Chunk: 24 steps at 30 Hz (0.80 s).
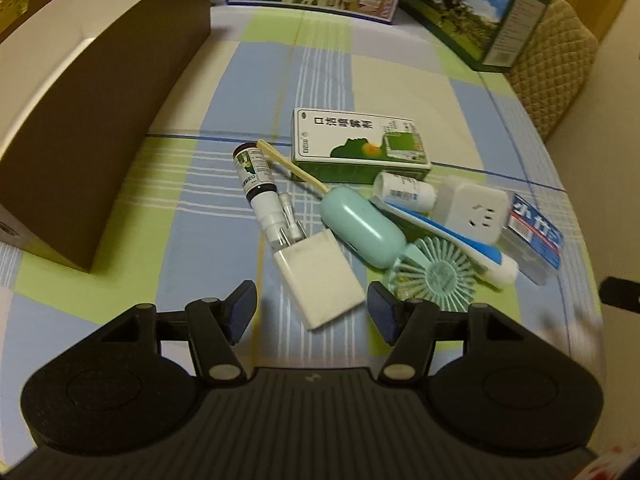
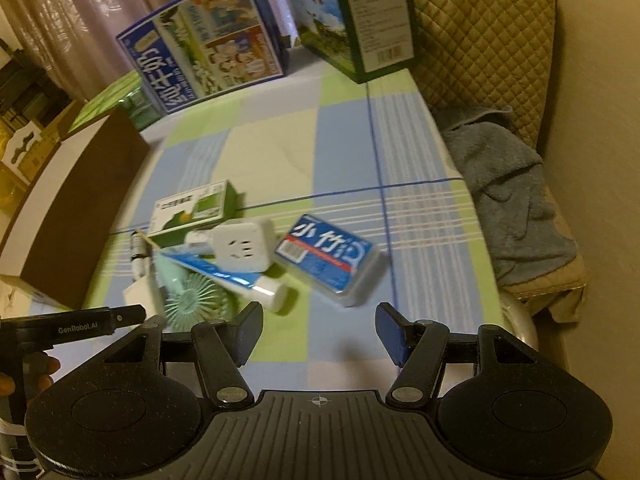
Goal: Organize rigid objects
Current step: 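Grasp the white charger plug with the left tool while the right tool grasps the blue floss-pick box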
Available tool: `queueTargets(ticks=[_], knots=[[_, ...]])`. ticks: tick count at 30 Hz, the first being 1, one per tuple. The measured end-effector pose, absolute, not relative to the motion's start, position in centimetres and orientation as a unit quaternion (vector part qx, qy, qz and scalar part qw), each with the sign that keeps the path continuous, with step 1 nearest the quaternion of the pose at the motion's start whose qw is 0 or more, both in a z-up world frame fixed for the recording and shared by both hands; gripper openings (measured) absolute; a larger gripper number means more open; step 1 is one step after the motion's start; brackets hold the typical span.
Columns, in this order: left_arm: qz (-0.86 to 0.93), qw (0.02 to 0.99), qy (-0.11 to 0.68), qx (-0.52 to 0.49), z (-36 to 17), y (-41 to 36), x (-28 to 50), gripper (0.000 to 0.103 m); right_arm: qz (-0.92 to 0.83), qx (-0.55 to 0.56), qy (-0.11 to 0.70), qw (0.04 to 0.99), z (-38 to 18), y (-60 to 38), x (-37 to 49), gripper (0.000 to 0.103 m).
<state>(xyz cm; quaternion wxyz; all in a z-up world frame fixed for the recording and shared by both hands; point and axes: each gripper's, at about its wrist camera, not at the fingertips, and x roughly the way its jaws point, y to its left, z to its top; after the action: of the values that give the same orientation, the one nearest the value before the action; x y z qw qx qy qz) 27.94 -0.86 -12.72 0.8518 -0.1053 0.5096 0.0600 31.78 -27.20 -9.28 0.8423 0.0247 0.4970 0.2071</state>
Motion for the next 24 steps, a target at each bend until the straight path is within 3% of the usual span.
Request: queueTargets(ticks=[10,24], knots=[[0.081,0.847,0.515,-0.103,-14.1,-1.2,30.0,0.056,0.205,0.015,0.495,0.844,-10.2,-28.2,34.8,0.059],[0.061,0.855,0.505,-0.1,-13.8,1.8,26.8,0.038,0.328,-0.119,0.458,0.817,-12.4,-25.1,36.7,0.059]])
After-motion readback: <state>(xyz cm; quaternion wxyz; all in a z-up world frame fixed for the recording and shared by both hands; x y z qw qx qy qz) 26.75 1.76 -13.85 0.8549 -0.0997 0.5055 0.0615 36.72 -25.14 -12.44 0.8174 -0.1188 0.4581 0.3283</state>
